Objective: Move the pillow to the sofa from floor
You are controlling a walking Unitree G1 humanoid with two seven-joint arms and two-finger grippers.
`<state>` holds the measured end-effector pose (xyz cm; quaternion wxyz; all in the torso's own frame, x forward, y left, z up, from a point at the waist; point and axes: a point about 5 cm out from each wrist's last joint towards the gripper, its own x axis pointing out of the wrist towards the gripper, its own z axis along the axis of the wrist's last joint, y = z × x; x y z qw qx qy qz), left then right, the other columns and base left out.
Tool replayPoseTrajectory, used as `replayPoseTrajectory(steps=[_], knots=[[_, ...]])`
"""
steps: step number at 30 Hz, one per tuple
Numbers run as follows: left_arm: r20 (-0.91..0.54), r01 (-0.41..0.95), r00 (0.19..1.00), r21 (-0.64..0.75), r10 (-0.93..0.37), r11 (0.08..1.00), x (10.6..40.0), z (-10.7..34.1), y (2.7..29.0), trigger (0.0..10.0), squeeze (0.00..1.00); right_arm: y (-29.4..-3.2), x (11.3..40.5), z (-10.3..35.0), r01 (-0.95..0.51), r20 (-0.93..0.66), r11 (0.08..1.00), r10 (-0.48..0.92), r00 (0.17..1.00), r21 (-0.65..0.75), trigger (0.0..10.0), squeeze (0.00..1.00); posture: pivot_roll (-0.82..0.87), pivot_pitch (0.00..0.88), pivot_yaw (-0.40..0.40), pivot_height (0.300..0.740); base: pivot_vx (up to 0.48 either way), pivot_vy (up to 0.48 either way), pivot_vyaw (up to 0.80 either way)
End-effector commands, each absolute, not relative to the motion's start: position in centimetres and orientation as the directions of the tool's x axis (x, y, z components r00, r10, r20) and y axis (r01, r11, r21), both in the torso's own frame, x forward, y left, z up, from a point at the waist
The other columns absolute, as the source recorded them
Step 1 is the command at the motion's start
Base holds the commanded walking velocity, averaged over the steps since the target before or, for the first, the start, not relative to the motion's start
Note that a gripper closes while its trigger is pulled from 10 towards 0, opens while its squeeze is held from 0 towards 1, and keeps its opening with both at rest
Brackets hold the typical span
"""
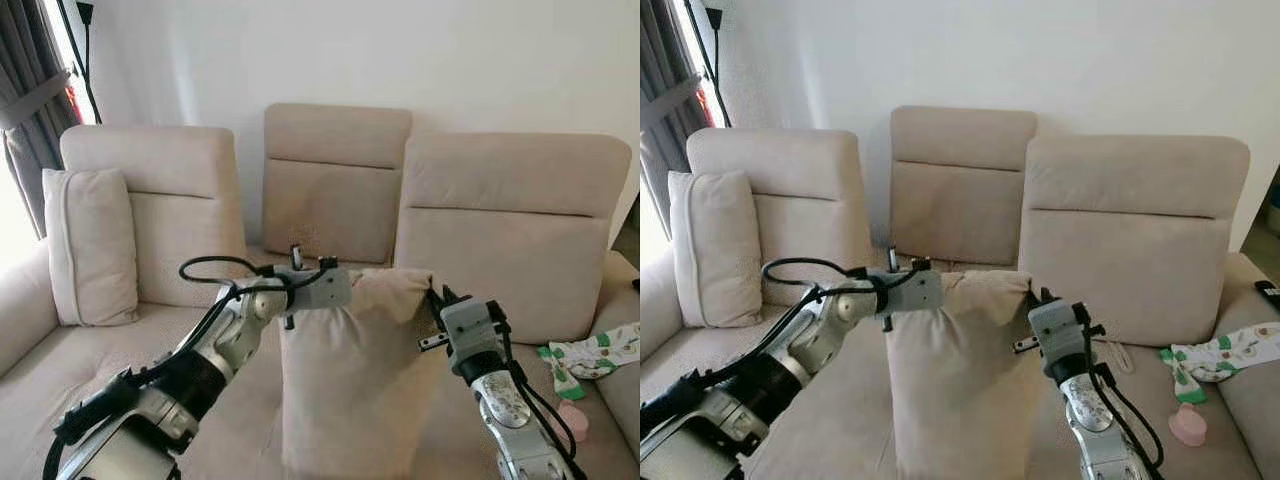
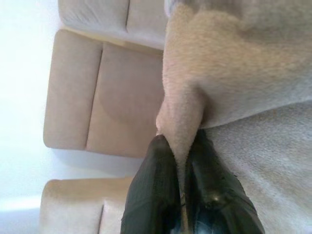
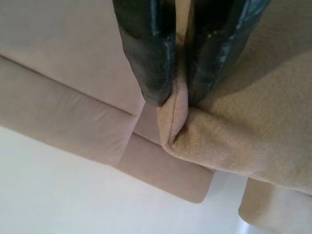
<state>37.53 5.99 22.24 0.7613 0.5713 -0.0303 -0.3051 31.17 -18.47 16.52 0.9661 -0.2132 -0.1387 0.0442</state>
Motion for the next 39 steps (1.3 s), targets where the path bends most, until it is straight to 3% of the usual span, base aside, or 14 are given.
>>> replayPoseTrajectory(steps=[1,14,21,27,31,39], knots=[[-0.294,0.425,0.785,0.896,-0.545,0.128,37.3,22.6,4.9,10.0,0.00,-17.9,31.1,17.0,-0.033,0.269,0.914,0.153,0.951,-0.405,10.0,0.00,-0.09,0.000,0.055,0.740,0.000,0.000,0.00],[-0.312,0.450,0.749,0.887,-0.585,0.103,37.0,21.8,3.4,10.0,0.00,-17.3,30.7,16.9,-0.051,0.251,0.918,0.161,0.955,-0.392,10.0,0.00,-0.10,0.000,0.063,0.740,0.000,0.000,0.00],[-0.274,0.387,0.776,0.918,-0.568,0.086,37.8,24.6,4.2,10.0,0.00,-16.2,30.7,19.2,-0.093,0.289,0.916,0.218,0.932,-0.389,10.0,0.00,-0.10,0.000,0.064,0.740,0.000,0.000,0.00],[-0.304,0.383,0.776,0.923,-0.553,0.030,37.9,25.0,4.7,10.0,0.00,-15.2,30.6,19.3,-0.155,0.262,0.898,0.280,0.923,-0.413,10.0,0.00,-0.10,0.000,0.060,0.740,0.000,0.000,0.00],[-0.385,0.418,0.751,0.906,-0.536,-0.064,37.5,24.9,5.4,10.0,0.00,-14.4,30.6,19.6,-0.203,0.238,0.884,0.324,0.916,-0.421,10.0,0.00,-0.09,0.000,0.055,0.740,0.000,0.000,0.00],[-0.452,0.458,0.726,0.880,-0.518,-0.126,37.3,24.2,5.8,10.0,0.00,-14.5,30.7,18.4,-0.244,0.163,0.881,0.332,0.929,-0.405,10.0,0.00,-0.09,0.000,0.051,0.740,0.000,0.000,0.00]])
